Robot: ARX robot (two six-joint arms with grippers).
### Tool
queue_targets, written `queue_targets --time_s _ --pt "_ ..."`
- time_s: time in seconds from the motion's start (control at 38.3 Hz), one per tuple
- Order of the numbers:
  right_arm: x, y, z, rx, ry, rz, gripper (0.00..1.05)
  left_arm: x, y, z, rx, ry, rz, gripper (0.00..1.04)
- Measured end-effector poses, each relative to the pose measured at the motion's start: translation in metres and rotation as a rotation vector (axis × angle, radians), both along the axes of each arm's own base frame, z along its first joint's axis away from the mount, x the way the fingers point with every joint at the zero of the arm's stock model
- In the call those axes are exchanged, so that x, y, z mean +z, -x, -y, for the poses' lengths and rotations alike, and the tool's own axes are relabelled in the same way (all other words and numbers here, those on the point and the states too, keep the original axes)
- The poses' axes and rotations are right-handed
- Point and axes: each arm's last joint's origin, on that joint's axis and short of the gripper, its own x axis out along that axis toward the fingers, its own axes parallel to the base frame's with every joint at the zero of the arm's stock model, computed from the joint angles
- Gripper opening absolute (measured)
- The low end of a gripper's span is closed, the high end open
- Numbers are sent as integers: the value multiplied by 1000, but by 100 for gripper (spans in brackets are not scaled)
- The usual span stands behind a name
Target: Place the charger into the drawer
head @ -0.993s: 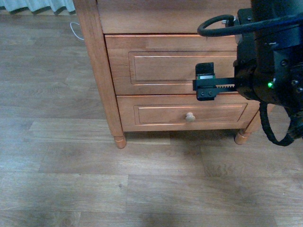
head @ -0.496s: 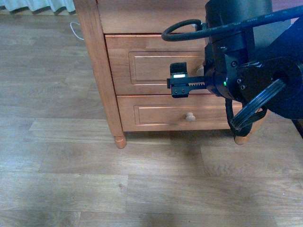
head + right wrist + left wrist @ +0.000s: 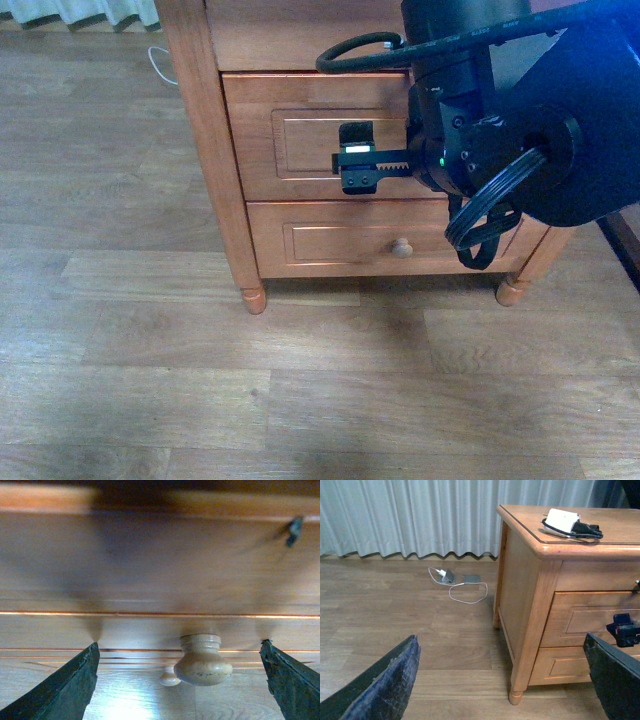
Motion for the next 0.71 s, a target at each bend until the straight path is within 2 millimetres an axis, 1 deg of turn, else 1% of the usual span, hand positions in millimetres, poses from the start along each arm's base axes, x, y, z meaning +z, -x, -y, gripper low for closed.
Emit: queue_targets --time_s 0.08,0.1,0.21,0.31,0.39,0.42,0.44,0.55,0.71 --pt "0 -1 1 -4 1 4 96 0 0 0 0 0 0 98" --pt "0 -1 1 -4 1 4 94 0 0 0 0 0 0 98" --pt "0 -1 2 -7 -1 11 78 0 0 0 0 0 0 98" --pt "1 -2 3 -10 -3 16 55 0 0 0 0 0 0 98" --pt "1 -2 3 -14 -1 16 45 0 0 0 0 0 0 98" --pt "1 -3 4 -18 1 18 40 0 0 0 0 0 0 98" --pt "1 -3 4 -19 1 18 38 0 0 0 0 0 0 98" --pt "1 -4 6 -25 1 19 25 0 0 0 0 0 0 98" --pt "1 -4 7 -25 -3 21 24 0 0 0 0 0 0 98"
